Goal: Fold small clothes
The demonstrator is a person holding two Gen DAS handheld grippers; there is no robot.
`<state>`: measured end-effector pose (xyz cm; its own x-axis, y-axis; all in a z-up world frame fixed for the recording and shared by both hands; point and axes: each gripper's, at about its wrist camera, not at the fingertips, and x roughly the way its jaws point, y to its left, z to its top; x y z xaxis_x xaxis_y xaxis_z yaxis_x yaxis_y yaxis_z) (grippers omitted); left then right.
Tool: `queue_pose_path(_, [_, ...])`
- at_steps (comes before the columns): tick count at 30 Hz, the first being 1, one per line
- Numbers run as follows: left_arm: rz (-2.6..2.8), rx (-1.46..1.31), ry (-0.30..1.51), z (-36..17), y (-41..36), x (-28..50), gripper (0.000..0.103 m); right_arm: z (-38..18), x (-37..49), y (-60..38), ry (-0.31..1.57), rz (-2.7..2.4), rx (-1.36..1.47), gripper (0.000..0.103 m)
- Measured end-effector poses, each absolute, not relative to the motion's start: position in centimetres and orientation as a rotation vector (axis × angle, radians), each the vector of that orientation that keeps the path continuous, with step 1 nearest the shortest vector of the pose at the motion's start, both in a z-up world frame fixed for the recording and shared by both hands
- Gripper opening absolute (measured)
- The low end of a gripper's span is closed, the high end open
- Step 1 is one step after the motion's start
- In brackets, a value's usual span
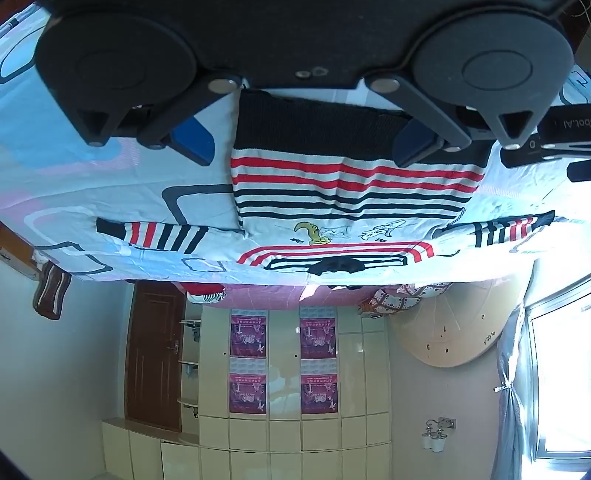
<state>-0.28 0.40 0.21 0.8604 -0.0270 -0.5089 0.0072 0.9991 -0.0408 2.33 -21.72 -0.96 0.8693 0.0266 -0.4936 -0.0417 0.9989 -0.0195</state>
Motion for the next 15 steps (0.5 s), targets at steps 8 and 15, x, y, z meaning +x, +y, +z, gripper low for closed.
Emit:
queue_pose_path(8, [-0.010,-0.033,0.542,0.17,-0.45,-0.23,0.103,-0.94,2.18,-22.02,0.512,0.032,-0.027,0.103])
queue_pose_path(15, [-0.007,-0.033,0.536,0.28,-0.43,-0.26,0.103,-0.52,1.76,-22.06,0.511,0.032,-0.029,0.103])
